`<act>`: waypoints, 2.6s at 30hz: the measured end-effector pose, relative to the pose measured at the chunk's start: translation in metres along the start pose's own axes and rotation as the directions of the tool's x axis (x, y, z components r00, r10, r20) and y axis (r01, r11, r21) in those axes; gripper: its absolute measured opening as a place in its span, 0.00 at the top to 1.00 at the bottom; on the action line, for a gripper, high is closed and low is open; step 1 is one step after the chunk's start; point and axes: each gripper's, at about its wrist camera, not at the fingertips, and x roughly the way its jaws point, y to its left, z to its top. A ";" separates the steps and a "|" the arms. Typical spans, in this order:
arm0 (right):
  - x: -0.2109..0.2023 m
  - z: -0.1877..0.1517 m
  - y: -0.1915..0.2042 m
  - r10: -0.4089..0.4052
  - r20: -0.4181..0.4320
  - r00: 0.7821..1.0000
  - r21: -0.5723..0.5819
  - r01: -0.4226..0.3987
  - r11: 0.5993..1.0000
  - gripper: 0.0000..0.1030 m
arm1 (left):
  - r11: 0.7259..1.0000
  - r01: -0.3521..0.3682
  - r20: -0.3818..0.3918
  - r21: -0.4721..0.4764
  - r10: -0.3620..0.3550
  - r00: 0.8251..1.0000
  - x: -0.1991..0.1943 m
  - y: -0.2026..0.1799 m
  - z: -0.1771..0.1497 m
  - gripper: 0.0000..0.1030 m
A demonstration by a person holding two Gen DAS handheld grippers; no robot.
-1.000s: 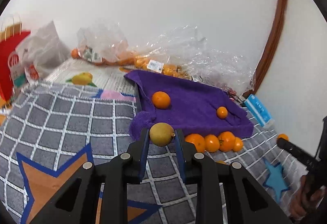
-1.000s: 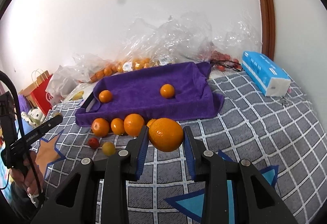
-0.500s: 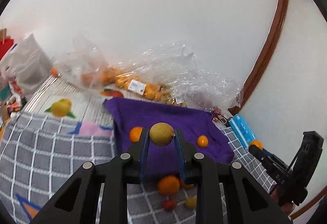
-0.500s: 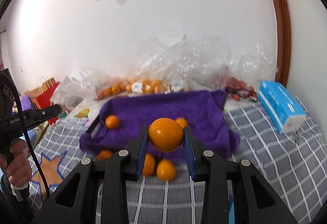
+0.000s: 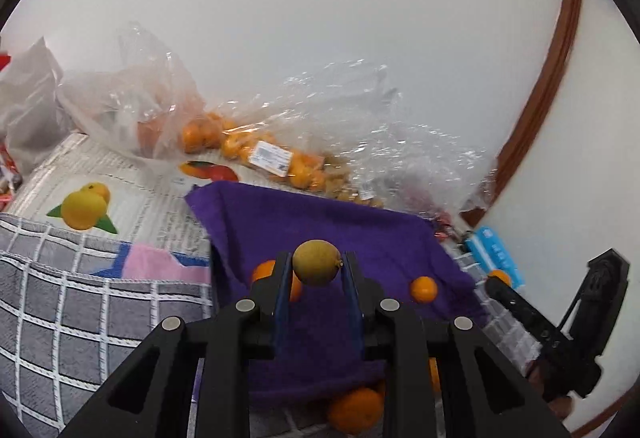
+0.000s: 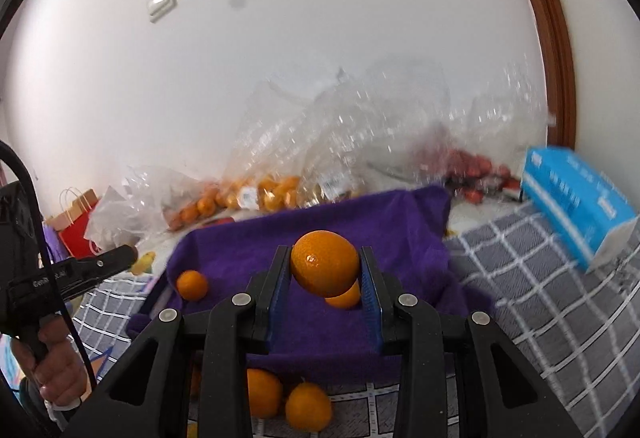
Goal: Organize fruits
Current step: 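Carry the orange over the purple towel with the right gripper while the left carries the yellow fruit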
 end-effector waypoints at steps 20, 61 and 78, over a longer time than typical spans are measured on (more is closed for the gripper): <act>0.023 -0.013 -0.004 -0.015 -0.060 0.998 -0.012 0.014 1.000 0.67 | 1.000 -0.020 -0.047 -0.021 0.019 0.999 0.021 0.004 -0.008 0.77; 0.050 -0.023 0.011 -0.062 -0.202 0.977 -0.104 0.041 0.994 0.67 | 0.993 -0.063 -0.158 0.101 0.078 0.984 0.046 -0.012 -0.022 0.77; 0.047 -0.022 0.015 -0.057 -0.188 0.980 -0.110 0.037 0.993 0.67 | 0.992 -0.083 -0.206 0.097 0.102 0.973 0.057 -0.009 -0.025 0.77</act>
